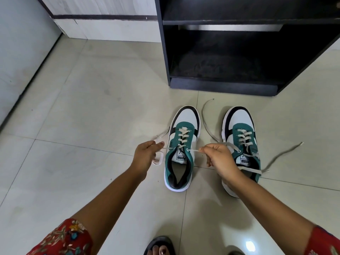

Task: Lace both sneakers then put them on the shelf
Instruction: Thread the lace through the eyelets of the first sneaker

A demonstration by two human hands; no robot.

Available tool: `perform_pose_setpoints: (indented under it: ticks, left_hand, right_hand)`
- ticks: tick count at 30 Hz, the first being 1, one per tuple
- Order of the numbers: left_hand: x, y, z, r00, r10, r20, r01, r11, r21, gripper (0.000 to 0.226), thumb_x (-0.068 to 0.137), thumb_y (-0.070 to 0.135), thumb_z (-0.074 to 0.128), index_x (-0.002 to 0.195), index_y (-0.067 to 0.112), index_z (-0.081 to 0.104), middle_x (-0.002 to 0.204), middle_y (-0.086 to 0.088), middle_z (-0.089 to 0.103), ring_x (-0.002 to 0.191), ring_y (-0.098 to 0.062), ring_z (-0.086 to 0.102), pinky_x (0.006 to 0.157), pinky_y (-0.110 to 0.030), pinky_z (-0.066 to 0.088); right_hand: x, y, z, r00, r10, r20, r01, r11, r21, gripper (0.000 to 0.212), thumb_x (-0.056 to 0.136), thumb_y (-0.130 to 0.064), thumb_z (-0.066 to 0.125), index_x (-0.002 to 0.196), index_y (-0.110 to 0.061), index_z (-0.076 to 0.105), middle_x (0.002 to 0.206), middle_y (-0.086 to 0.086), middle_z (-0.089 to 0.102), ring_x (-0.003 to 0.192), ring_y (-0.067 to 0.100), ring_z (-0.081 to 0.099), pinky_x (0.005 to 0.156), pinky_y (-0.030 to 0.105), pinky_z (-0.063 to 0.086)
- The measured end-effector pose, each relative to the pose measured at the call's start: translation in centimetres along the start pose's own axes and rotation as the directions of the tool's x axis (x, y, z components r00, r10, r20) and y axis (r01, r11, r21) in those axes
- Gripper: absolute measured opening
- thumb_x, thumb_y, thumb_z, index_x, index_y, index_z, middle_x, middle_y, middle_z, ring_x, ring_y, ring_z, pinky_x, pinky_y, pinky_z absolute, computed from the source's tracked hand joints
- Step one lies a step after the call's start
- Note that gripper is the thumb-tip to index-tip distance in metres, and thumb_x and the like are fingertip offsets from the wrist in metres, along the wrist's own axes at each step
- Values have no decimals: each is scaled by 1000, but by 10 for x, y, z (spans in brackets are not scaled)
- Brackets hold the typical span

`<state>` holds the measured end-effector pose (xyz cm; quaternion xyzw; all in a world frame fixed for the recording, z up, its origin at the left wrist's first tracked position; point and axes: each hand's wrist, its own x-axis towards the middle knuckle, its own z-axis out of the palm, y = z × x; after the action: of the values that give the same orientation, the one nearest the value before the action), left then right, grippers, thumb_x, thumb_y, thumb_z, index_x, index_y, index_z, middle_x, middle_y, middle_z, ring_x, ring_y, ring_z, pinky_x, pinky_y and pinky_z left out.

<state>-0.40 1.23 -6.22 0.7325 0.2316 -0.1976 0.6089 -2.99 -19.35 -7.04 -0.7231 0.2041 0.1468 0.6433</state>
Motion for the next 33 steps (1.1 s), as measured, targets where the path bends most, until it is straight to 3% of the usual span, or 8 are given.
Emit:
perform_pose_setpoints:
  ticks: [10,12,15,18,20,25,28,33]
  left_hand:
    - [7,-13,-2,999,54,4,-54,984,169,39,83,28,64,58,12,38,61,-8,39,57,-22,44,62,-32,36]
    - [-1,-19,2,984,171,44,-173,881,441,31,88,42,54,84,11,50,90,-9,53,76,-22,59,71,-38,47]
    - [-20,-29,6,922,385,-39,-295,764,574,52,90,49,44,133,22,33,140,0,29,112,-13,43,89,-37,42]
    - [-34,-27,10,891,435,-133,-305,788,535,36,92,43,40,118,19,50,120,-2,52,105,-15,50,82,-30,39]
    - [-37,-26,13,926,358,-123,-264,843,469,32,96,37,37,105,19,62,103,-2,59,93,-16,54,77,-27,36]
    - [-40,-14,23,952,277,-129,-237,936,262,30,97,26,40,110,25,67,92,12,52,101,-14,52,88,-26,37]
    - [-44,2,30,985,147,-90,-146,989,23,22,95,27,47,87,26,68,85,14,59,85,2,58,72,-10,42]
    - [-39,15,37,995,74,60,-66,990,-126,18,93,10,46,88,5,62,71,4,64,45,8,55,43,-4,38]
  right_hand:
    - [-6,2,1,1000,11,18,-8,990,-140,45,89,-19,55,46,-17,43,41,-5,30,44,14,29,53,28,27]
    - [-9,1,2,991,-43,128,90,918,-387,40,92,-34,50,57,-19,40,50,-4,38,47,13,36,52,29,30]
    - [-17,-4,1,945,-289,150,309,650,-694,29,91,-45,43,103,-21,53,100,1,60,92,16,56,83,34,46]
    - [-32,-14,-3,849,-521,88,417,557,-718,33,91,-43,37,95,-18,59,91,-3,59,83,14,53,70,26,42]
    - [-41,-13,1,926,-365,99,323,626,-710,37,92,-45,36,77,-19,58,68,-6,56,63,13,53,54,25,37]
    - [-33,2,16,1000,-18,-14,15,985,-174,15,91,-28,54,100,-21,63,84,-12,61,79,12,59,63,15,43]
    - [-29,-8,22,996,82,25,-85,959,269,16,91,-15,53,101,-19,64,77,-6,60,64,7,52,49,12,39]
    - [-25,-20,31,976,154,156,-212,849,484,19,96,-14,43,83,-17,57,86,1,68,49,7,53,48,19,37]
